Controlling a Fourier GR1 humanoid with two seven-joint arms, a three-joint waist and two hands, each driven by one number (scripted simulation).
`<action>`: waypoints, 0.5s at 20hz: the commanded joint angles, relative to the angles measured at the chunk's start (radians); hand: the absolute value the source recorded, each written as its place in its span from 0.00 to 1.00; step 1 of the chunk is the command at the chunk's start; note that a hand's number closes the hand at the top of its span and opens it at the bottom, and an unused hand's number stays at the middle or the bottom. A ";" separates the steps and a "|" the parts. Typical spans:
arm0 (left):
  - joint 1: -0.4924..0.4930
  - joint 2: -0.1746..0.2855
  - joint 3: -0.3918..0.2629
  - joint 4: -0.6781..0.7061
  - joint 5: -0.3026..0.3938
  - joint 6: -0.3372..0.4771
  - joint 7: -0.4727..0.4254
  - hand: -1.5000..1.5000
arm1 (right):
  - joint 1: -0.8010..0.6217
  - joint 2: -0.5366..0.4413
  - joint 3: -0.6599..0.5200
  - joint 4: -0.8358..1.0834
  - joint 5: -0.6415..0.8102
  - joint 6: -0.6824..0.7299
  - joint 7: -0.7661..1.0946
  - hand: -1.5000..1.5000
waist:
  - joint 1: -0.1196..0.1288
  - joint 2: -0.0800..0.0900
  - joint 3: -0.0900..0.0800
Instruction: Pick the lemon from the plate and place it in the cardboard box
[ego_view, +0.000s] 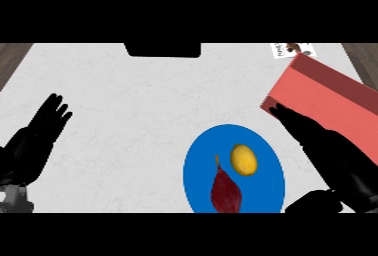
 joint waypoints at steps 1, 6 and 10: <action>0.008 -0.020 -0.009 -0.032 -0.016 0.020 0.023 0.50 | -0.085 0.087 0.061 0.027 -0.060 0.106 0.201 0.00 | -0.007 -0.002 0.003; -0.023 -0.028 0.024 0.031 -0.028 -0.012 0.002 0.50 | -0.147 0.208 0.064 0.127 -0.030 0.129 0.272 0.00 | -0.019 -0.001 0.003; -0.028 -0.014 0.061 0.027 -0.001 -0.022 0.033 0.50 | -0.120 0.137 0.011 0.058 -0.136 0.224 0.310 0.00 | -0.025 -0.003 0.003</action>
